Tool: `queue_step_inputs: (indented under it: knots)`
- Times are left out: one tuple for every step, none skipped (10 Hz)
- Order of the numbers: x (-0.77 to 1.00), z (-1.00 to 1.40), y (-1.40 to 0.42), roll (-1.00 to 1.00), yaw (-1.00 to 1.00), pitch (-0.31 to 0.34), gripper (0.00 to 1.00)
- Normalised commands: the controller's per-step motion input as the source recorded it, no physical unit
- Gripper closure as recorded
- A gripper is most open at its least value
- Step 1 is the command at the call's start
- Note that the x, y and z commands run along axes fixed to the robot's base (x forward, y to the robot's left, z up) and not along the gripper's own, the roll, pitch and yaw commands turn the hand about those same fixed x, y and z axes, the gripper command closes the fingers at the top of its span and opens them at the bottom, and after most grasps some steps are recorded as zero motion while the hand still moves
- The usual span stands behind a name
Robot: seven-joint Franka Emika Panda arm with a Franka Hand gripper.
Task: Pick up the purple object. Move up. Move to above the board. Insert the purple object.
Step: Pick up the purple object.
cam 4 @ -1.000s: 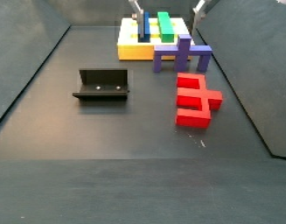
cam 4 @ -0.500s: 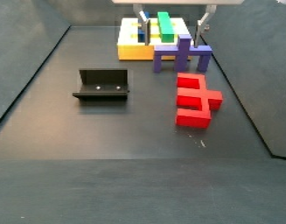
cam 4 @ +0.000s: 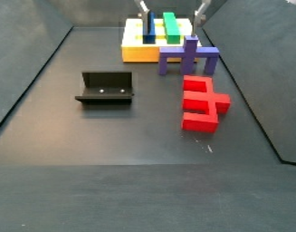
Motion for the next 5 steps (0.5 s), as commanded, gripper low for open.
queue_step_inputs:
  knots:
    - [-0.06,0.0,-0.65,0.03,0.43,-0.029,0.0]
    - [-0.09,0.0,-0.62,0.1,0.41,-0.039,0.0]
    - [-0.16,0.0,-0.63,0.16,0.36,-0.031,0.0]
    - [-0.29,0.0,-0.53,0.17,0.25,-0.017,0.0]
    - [-0.41,0.0,-0.36,0.16,0.15,-0.003,0.0]
